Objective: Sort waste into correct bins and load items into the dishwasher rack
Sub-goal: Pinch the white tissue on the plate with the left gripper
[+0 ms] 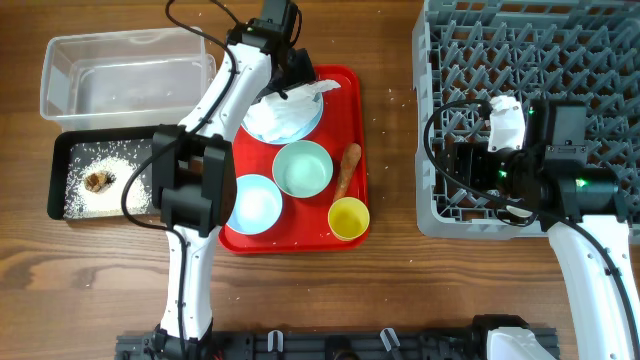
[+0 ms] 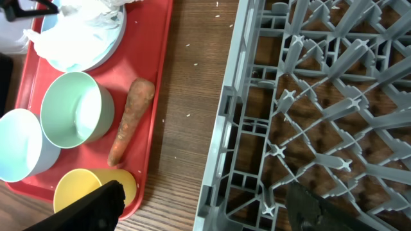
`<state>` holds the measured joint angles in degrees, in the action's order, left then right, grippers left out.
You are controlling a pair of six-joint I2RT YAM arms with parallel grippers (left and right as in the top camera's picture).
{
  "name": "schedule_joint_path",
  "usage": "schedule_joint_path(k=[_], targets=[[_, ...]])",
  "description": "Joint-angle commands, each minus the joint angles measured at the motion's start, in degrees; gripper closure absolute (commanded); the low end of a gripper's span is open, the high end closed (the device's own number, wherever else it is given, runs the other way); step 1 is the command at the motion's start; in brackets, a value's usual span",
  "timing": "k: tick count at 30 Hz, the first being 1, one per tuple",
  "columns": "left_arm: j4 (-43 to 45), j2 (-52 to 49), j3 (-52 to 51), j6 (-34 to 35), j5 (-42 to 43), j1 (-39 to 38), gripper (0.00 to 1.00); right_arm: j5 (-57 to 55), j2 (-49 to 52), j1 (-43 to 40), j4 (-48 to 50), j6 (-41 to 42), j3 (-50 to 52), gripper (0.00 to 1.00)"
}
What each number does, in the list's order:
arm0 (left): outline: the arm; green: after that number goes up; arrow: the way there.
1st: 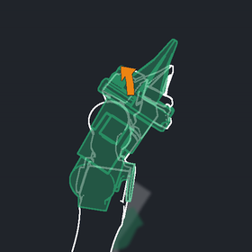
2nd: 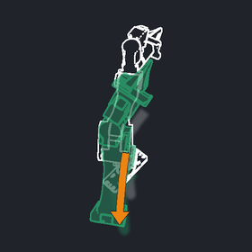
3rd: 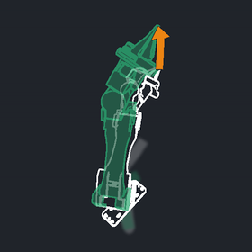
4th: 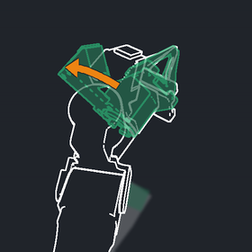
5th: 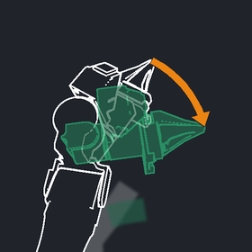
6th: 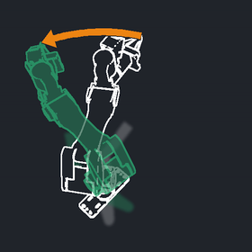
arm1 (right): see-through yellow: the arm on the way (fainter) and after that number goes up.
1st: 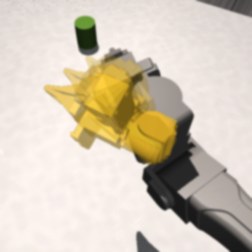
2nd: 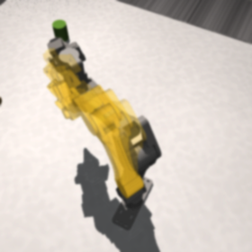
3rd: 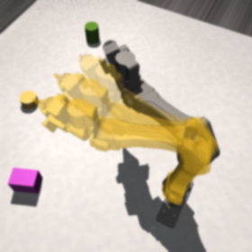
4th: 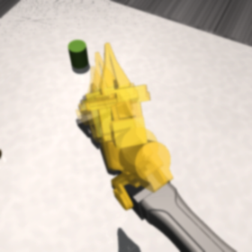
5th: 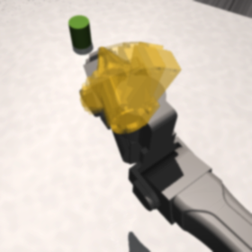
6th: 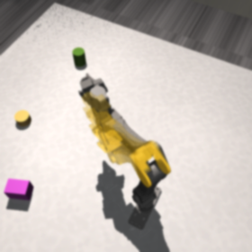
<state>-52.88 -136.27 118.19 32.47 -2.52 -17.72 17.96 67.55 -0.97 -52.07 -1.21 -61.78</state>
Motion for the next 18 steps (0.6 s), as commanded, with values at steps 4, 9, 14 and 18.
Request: schedule_joint_path(k=[4,9,14,18], targets=[[0.0,-7.0,1.0,1.5,0.5,0.0,0.0,0.0,0.2,-0.2,0.1,-0.2,-1.3,0.17],[-0.7,-7.9,1.0,1.4,0.6,0.0,0.15,0.0,0.2,-0.2,0.1,-0.2,-1.3,0.17],[-2.5,-7.9,1.0,1.0,0.5,0.0,0.96,0.0,0.2,-0.2,0.1,-0.1,-1.3,0.17],[-5.3,-6.6,1.1,1.0,0.6,0.0,0.96,0.0,0.2,-0.2,0.2,-0.2,-1.3,0.17]])
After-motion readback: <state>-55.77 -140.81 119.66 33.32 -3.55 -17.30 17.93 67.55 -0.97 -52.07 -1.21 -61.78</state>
